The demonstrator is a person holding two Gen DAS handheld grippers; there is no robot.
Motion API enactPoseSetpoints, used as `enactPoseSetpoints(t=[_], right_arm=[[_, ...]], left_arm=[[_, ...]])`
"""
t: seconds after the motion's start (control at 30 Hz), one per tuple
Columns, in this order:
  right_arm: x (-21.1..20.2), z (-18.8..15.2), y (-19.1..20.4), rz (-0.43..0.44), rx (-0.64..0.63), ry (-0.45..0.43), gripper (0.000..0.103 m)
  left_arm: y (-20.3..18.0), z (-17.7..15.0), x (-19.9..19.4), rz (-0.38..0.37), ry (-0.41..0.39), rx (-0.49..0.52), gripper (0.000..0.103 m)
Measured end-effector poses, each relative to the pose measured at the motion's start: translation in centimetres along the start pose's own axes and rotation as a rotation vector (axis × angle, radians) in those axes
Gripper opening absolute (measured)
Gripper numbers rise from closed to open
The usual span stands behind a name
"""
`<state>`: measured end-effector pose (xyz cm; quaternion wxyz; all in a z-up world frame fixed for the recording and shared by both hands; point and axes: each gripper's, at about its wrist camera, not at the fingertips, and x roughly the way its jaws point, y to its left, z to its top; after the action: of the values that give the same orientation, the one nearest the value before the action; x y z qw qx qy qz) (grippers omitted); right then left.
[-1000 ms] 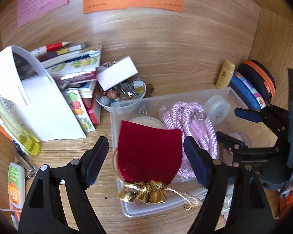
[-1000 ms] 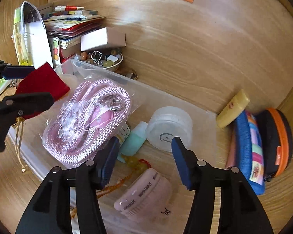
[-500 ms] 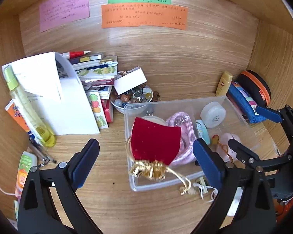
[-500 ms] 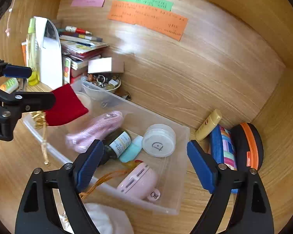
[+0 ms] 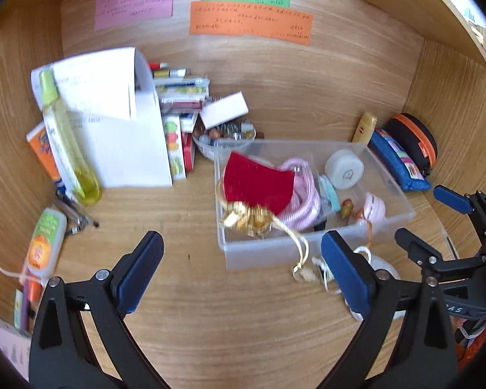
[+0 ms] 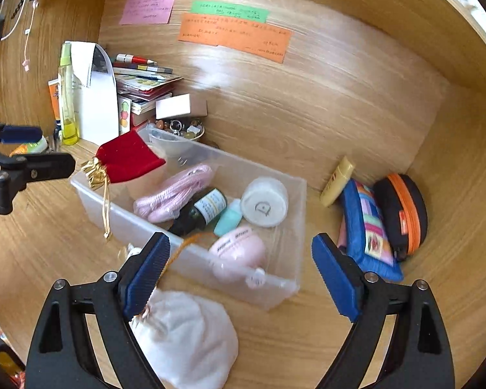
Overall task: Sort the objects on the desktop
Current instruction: 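Carry the red pouch and gourd charm over the clear box and release them inside, then grasp the white drawstring bag with the right gripper and lift it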
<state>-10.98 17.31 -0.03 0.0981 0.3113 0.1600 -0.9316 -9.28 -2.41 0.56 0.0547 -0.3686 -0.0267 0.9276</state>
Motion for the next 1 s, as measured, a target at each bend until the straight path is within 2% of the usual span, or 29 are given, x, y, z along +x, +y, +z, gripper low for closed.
enactPoseSetpoints(t=[0.1, 0.3, 0.63, 0.9, 1.0], right_arm=[[-0.3, -1.1, 0.0, 0.022, 0.025, 0.011, 0.095], [-0.3, -3.6, 0.5, 0.027, 0.027, 0.05, 0.095], [1.6, -6.9, 2.1, 0.095, 0.053, 0.162, 0.095], [4.1, -7.6, 2.6, 0.166, 0.073, 0.237, 0.095], [4.6, -7.7, 2.9, 0.15, 0.05, 0.25, 0.096]], left_arm=[[0.2, -1.3, 0.3, -0.012, 0.029, -0.02, 0.099], [0.5, -3.8, 2.0, -0.022, 0.093, -0.053, 0.099], [0.0, -6.4, 3.9, -0.014, 0.163, -0.047, 0.099], [-0.5, -7.4, 4.9, -0.019, 0.201, -0.037, 0.099], [-0.6, -7.5, 5.2, -0.022, 0.208, -0.039, 0.099]])
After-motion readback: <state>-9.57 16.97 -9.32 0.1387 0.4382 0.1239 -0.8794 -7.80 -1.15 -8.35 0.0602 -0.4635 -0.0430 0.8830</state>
